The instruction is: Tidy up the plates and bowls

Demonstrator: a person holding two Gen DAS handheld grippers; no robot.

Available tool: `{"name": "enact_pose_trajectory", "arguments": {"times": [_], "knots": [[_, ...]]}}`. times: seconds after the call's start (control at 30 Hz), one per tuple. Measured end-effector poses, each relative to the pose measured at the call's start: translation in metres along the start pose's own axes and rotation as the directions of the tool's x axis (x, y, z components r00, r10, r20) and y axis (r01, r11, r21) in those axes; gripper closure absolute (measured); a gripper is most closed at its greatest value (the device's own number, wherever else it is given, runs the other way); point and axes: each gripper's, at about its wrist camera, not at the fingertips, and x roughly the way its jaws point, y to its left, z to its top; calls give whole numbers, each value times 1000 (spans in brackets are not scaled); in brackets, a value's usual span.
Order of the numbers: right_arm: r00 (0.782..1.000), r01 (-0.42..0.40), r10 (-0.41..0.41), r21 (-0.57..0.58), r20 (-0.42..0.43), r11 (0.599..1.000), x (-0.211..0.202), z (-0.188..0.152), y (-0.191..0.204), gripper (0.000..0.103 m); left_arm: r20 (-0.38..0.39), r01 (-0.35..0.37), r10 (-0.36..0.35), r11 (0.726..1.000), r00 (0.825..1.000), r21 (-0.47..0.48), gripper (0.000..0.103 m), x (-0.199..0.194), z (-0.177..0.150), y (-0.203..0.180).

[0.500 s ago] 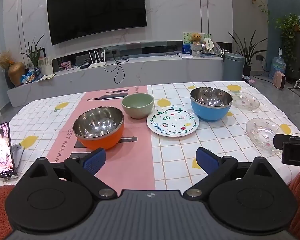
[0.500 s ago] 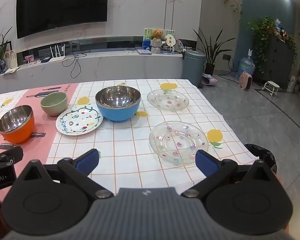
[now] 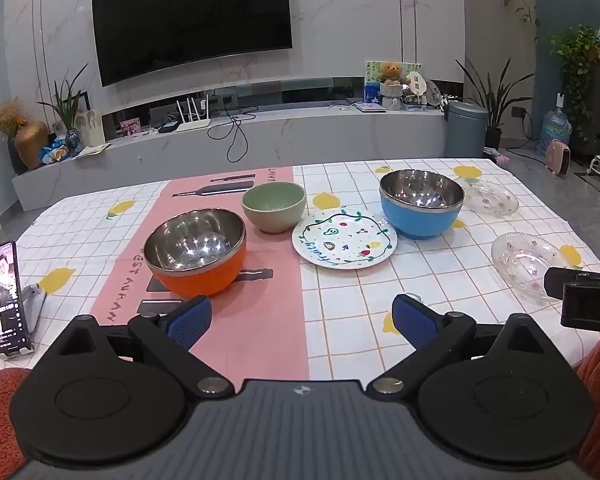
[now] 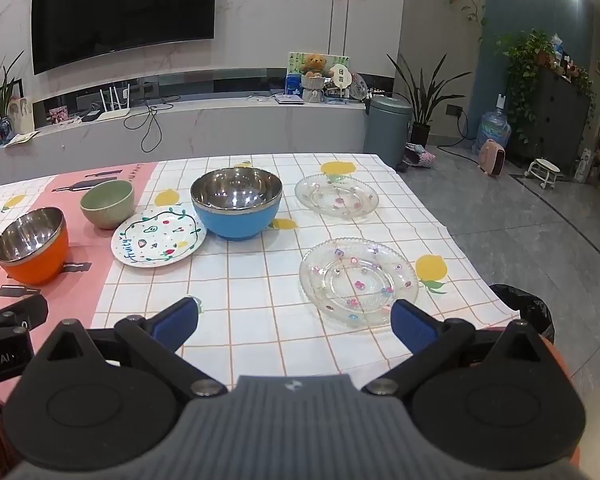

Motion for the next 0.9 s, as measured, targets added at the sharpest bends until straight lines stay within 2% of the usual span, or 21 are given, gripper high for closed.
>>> {"name": "enact_pose_trajectory", "arguments": {"times": [0.9], "knots": [[1000,8,-8,-3,-12,1000,5,1,1,3,-3,9,-9,1000,1000,-6,0,1,-3,-2]]}}
